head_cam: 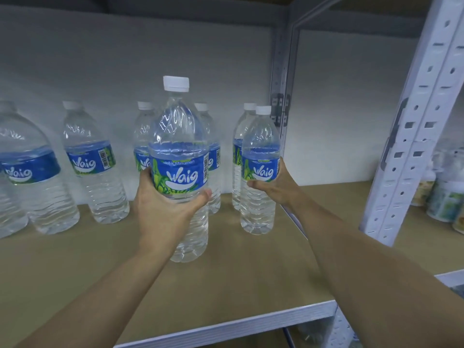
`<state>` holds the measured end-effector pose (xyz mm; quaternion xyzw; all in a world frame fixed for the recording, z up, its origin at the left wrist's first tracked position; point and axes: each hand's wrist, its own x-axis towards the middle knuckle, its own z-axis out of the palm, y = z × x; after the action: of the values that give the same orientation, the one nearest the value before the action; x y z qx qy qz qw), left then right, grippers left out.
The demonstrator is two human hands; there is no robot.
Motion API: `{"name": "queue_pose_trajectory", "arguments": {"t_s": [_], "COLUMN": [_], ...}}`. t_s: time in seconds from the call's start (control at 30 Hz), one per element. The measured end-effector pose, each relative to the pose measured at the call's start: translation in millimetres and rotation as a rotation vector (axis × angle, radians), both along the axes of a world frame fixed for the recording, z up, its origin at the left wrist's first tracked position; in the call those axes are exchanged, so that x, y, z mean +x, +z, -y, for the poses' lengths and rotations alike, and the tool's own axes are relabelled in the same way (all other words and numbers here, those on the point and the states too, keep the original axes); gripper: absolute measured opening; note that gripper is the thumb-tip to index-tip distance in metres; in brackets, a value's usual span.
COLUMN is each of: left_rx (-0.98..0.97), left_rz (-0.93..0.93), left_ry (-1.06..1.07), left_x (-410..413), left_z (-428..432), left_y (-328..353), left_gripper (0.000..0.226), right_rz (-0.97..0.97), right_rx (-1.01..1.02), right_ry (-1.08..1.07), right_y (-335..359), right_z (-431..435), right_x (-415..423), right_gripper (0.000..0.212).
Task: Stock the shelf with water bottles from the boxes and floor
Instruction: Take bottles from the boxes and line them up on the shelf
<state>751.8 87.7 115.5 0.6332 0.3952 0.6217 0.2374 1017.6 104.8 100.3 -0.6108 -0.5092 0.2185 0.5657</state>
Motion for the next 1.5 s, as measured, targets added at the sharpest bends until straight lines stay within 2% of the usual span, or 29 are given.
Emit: {"name": "queue_pose_trajectory", "arguments": {"t_s": [0.17,0.33,0.53,0.67,0.77,0.83,0.9,0.93,1.0,1.23,1.5], "left_rx": [-0.011,-0.027,0.004,0.013,0.006,-0.006,-0.017,-0.025,-0.035,-0.024,-0.055], "left_rz": [0.003,0.016,-0.007,-0.013,0.0,0.015,0.028,0.033,0.037,0.051,0.005], "left_ry": [-0.001,-0.002,-0.003,-0.003,-0.022,-0.035,-0.049,-0.055,-0.067,-0.086,-0.095], "left_x": [0.7,0.9,2.7,4.3,6.4,8.3,11.2,13.0,16.0,34.9,62.1], "left_z": [1.8,4.0,5.3,3.8,3.6,4.2,3.9,3.2,1.1,-17.8,-60.7], "left_y": [-2.4,-5.1,-5.6,-9.6,-13.6,-15.5,-17.3,-18.6,-21.2,-25.1,-29.9], "left_gripper": [0.075,0.077,0.078,0.078,0.08,0.078,0.077,0.077,0.076,0.077,0.081], "right_rz": [-0.021,-0.039,-0.068,-0.045,0.065,0.255,0.493,0.609,0.747,0.814,0.809], "right_rx": [0.001,-0.061,-0.079,-0.083,-0.05,-0.191,-0.45,-0.508,-0.483,-0.401,-0.375], "right_ry": [0.009,-0.016,-0.015,-0.025,-0.065,-0.17,-0.337,-0.398,-0.455,-0.501,-0.521], "right_y": [-1.2,-4.5,-8.1,-15.7,-46.4,-73.6,-94.7,-104.5,-114.0,-122.0,-121.0], "right_z": [1.4,0.9,0.3,8.1,22.8,31.6,39.8,42.8,47.4,42.2,42.0], "right_x": [-0.1,1.9,-0.1,-7.4,-17.5,-23.8,-26.7,-28.1,-34.2,-29.9,-27.0], "right_gripper": [0.09,0.098,0.082,0.095,0.085,0.096,0.105,0.103,0.1,0.085,0.086]}}
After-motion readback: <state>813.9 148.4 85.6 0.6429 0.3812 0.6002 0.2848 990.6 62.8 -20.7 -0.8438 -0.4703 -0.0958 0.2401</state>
